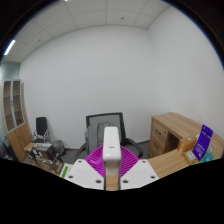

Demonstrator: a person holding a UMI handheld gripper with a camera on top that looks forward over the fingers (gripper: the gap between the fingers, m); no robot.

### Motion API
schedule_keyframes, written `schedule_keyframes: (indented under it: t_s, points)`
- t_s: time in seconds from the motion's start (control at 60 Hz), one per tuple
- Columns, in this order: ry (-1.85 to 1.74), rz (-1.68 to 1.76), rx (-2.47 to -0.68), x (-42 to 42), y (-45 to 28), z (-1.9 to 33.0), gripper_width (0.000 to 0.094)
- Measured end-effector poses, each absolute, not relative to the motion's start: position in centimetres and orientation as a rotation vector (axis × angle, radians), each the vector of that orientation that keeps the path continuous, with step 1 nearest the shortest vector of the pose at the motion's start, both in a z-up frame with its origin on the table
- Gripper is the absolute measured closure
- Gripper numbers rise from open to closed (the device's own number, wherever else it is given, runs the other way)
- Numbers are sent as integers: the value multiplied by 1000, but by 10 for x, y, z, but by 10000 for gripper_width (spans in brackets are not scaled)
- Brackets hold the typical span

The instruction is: Unplug charger

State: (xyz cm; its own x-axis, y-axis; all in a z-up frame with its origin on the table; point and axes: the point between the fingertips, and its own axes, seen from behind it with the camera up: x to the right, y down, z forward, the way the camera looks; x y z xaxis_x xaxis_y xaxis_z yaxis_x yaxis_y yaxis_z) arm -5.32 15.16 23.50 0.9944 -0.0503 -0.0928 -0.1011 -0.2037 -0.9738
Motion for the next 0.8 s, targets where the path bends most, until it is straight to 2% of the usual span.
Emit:
schedule_keyframes:
  t_s: [0.017,0.167,0.25,0.333,0.433,0.583,0.717,0.8]
  points:
    - [130,45,-1811,-52,151,229,787]
    - [318,135,-2024,5,137,100,778]
    - [409,216,-2078,25,128,57,767]
    - [459,238,-2114,43,121,30,745]
    - [470,287,-2098,59,117,22,678]
    - [461,226,-2175,94,98,10,309]
    - [380,104,-2204,123,78,20,87]
    - [307,36,-2219,132,60,42,83]
